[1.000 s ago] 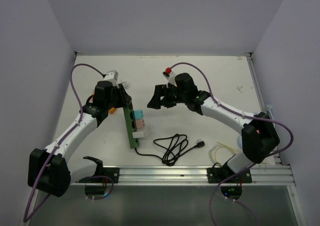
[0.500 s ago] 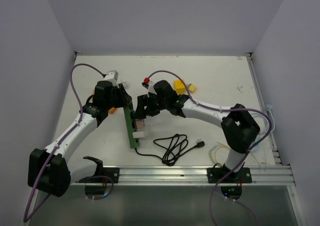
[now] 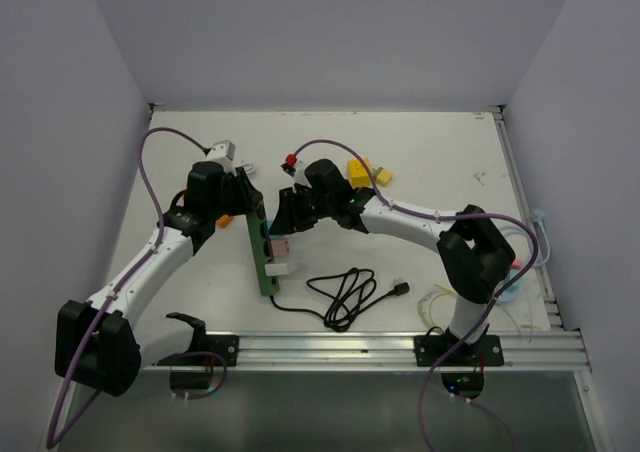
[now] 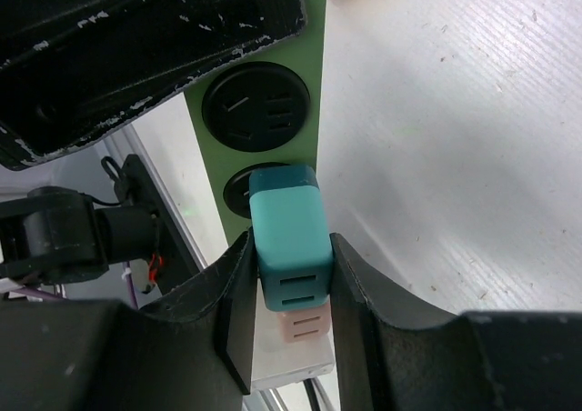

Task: Pull the plug off the socket

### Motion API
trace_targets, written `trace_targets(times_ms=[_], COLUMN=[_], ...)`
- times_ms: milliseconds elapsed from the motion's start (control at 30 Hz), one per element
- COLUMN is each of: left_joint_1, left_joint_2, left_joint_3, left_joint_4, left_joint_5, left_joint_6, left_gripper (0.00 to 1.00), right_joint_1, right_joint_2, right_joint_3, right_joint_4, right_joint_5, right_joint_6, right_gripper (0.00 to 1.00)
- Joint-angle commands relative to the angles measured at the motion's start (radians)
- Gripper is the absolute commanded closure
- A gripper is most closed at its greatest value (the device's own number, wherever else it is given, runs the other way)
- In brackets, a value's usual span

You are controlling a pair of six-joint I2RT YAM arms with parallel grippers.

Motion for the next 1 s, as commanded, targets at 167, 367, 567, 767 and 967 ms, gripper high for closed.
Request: trace_targets(times_ms=[167, 367, 567, 767, 967], left_joint_1=[-0.005, -0.005, -0.006, -0.008, -0.023], left_joint_2=[-0.059, -0.074, -0.080, -0.057, -0.032], left_joint_3=[0.017, -0.010, -0.079, -0.119, -0.133], left_joint_4=[0.071, 0.033, 0.025, 0.063, 0.120], left_joint_5=[0.055, 0.073, 0.084, 0.084, 0.075], left_joint_6=[-0.034, -0.050, -0.062, -0.076, -0.088], left_gripper=[0.53, 0.21, 0.20, 0.25, 0.42], right_joint_1=[0.005, 0.005, 0.005, 0.003, 0.005], right_joint_2=[-0.051, -0.065, -0.067, -0.070, -0.067], right_joint_3=[0.039, 0.065, 0.084, 0.104, 0.109], right_joint_4=[0.020, -0.004, -0.013, -0.032, -0.033], right_joint_5=[0.046, 0.059, 0.043, 0.037, 0.023], right_joint_6=[-0.031, -0.042, -0.053, -0.061, -0.061], right_gripper=[1.00, 1.00, 1.00, 1.00, 1.00])
